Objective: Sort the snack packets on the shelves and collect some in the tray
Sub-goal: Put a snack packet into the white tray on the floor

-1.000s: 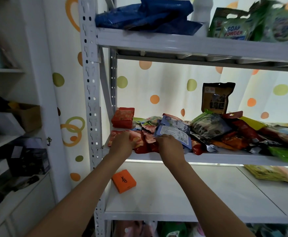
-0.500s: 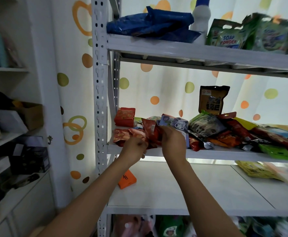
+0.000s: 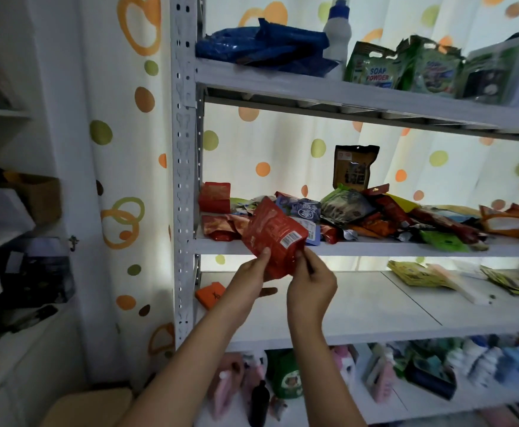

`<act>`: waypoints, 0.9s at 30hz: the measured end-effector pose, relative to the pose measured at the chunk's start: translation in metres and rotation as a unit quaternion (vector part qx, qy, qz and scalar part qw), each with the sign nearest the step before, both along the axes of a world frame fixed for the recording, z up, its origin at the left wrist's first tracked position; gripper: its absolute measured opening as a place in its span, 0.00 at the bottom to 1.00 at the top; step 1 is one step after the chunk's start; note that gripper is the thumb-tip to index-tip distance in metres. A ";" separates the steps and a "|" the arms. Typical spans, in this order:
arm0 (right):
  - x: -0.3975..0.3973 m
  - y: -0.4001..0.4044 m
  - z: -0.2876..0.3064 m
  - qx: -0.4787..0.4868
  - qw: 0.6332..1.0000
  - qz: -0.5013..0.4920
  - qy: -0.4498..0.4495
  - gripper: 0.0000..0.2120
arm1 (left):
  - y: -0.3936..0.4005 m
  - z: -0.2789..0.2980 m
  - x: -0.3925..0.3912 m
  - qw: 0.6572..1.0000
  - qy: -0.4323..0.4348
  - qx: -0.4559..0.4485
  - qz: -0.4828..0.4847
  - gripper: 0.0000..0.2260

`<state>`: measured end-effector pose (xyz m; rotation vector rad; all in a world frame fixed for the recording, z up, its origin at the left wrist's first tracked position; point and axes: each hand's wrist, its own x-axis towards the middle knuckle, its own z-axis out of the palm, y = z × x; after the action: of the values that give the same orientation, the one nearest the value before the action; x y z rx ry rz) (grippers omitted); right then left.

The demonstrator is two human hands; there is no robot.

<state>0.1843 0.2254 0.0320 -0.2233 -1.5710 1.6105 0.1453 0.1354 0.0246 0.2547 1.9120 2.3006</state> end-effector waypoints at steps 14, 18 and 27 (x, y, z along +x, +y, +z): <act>0.103 -0.042 -0.073 -0.070 0.965 0.196 -0.160 0.14 | -0.069 -0.080 0.101 0.994 0.015 0.094 0.061 0.17; 0.116 -0.049 -0.090 -0.205 0.922 0.272 -0.185 0.14 | -0.085 -0.101 0.121 0.991 -0.014 0.123 0.054 0.16; 0.143 -0.060 -0.133 -0.228 0.889 0.300 -0.261 0.17 | -0.098 -0.149 0.145 0.992 -0.055 0.099 0.061 0.18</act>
<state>0.3269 0.1651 -0.1009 -0.4900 -1.7247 2.5772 0.2906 0.0370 -0.1248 0.0309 1.6932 2.5290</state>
